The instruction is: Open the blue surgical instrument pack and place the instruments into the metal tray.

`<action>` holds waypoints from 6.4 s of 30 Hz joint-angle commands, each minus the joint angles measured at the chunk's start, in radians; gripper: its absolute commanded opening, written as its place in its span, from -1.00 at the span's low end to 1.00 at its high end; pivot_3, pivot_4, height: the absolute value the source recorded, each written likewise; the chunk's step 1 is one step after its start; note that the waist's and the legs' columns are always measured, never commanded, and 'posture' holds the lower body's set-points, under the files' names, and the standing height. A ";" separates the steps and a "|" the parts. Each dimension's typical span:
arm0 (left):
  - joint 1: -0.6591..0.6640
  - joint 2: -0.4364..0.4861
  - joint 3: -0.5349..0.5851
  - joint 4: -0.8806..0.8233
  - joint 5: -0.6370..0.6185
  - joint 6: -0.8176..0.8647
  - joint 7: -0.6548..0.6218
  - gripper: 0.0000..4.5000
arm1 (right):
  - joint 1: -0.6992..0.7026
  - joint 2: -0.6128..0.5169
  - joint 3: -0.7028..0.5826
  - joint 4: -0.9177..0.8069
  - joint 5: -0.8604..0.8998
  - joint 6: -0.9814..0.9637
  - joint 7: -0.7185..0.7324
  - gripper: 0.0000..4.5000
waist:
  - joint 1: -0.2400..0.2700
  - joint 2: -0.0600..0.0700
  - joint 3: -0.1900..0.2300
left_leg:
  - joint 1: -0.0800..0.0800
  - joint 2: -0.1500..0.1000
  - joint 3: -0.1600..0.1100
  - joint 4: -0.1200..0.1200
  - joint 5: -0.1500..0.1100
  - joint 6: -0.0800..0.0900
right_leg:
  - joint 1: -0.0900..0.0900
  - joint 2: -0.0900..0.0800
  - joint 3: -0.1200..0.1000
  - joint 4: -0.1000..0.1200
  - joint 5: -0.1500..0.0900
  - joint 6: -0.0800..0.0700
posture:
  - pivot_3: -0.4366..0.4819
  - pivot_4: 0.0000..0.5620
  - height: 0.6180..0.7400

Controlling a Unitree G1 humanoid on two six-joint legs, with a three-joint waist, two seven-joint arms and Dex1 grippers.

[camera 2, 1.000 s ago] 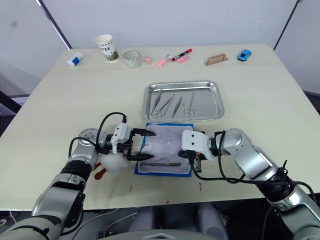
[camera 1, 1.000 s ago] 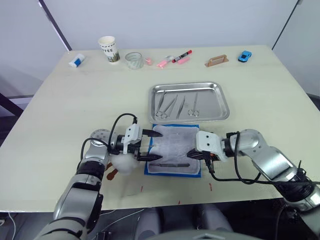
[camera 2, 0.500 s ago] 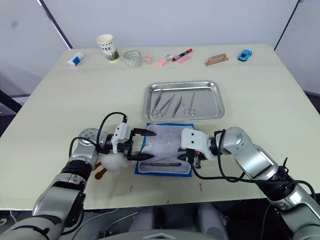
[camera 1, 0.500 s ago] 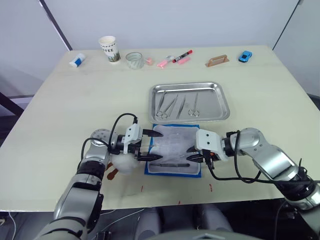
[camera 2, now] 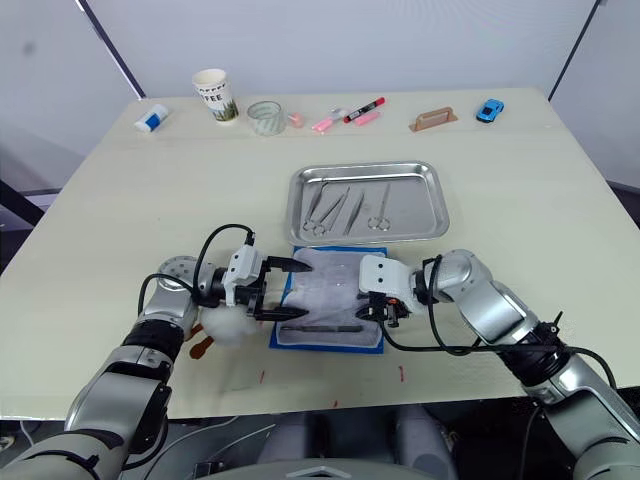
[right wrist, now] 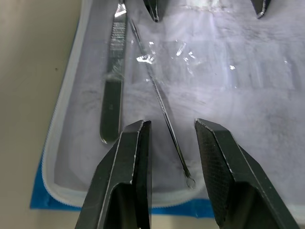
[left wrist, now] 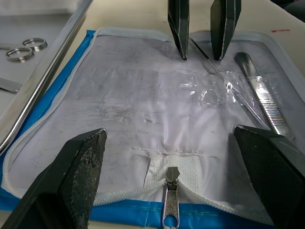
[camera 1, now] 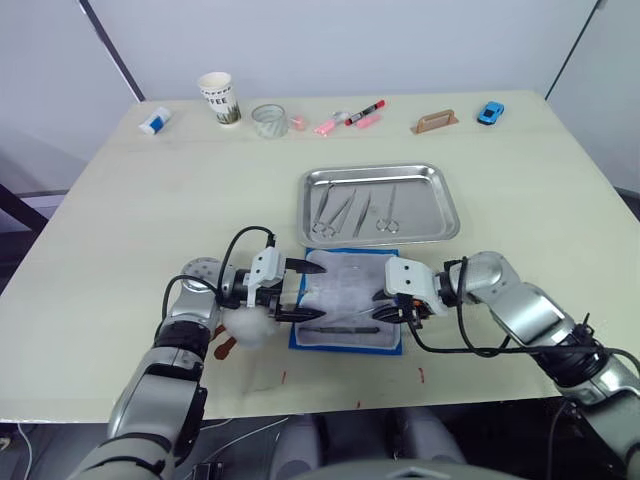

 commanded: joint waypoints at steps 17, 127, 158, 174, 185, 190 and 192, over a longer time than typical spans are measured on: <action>0.029 -0.002 -0.037 0.064 0.072 -0.011 -0.008 1.00 | -0.009 -0.011 0.004 -0.021 -0.018 0.021 0.025 -0.97 | 0.001 0.000 0.000 | 0.002 0.000 -0.001 0.000 0.000 0.000 | 0.002 0.000 0.000 0.000 0.000 0.000 | -0.05 -0.47 1.00; 0.036 -0.019 -0.021 0.053 0.073 -0.012 0.010 1.00 | -0.346 0.563 -0.755 0.599 0.103 0.316 -1.090 -0.97 | -0.002 0.003 -0.001 | 0.001 -0.001 -0.001 0.000 0.000 0.000 | 0.002 -0.002 0.000 0.000 0.000 0.000 | -0.05 -0.47 1.00; 0.027 -0.012 -0.025 0.068 0.076 -0.016 -0.004 1.00 | -0.055 0.223 -0.446 -0.068 0.277 0.241 -0.479 0.33 | -0.004 0.003 -0.001 | 0.000 -0.001 -0.003 -0.001 0.000 0.000 | 0.002 -0.001 -0.002 -0.001 0.000 0.000 | -0.05 -0.47 1.00; 0.052 0.001 -0.026 0.040 0.069 -0.009 -0.017 1.00 | 0.142 0.017 -0.082 -0.101 0.128 -0.045 -0.174 0.33 | -0.003 0.001 0.000 | 0.001 -0.001 -0.003 -0.001 0.000 0.000 | 0.003 -0.001 -0.002 -0.001 0.000 0.000 | -0.05 -0.47 1.00; 0.072 0.015 -0.025 0.013 0.065 0.004 -0.023 1.00 | 0.185 0.021 -0.058 -0.069 0.068 -0.126 -0.152 0.33 | -0.003 -0.001 0.000 | 0.001 -0.001 -0.003 -0.001 0.000 0.000 | 0.002 0.000 -0.001 -0.001 0.000 0.000 | -0.05 -0.47 1.00; 0.070 0.017 -0.026 0.010 0.066 0.009 -0.025 1.00 | 0.201 0.032 -0.084 -0.091 0.083 -0.139 -0.154 0.33 | -0.004 -0.001 0.000 | 0.001 -0.001 -0.003 -0.001 0.000 0.000 | 0.002 0.000 -0.001 -0.002 0.000 0.000 | -0.05 -0.47 1.00; 0.070 0.016 -0.027 0.010 0.067 0.010 -0.025 1.00 | 0.198 0.040 -0.102 -0.088 0.091 -0.150 -0.158 0.33 | -0.004 -0.001 0.000 | 0.001 -0.001 -0.003 -0.001 0.000 0.000 | 0.002 0.000 -0.001 -0.001 0.000 0.000 | -0.05 -0.47 1.00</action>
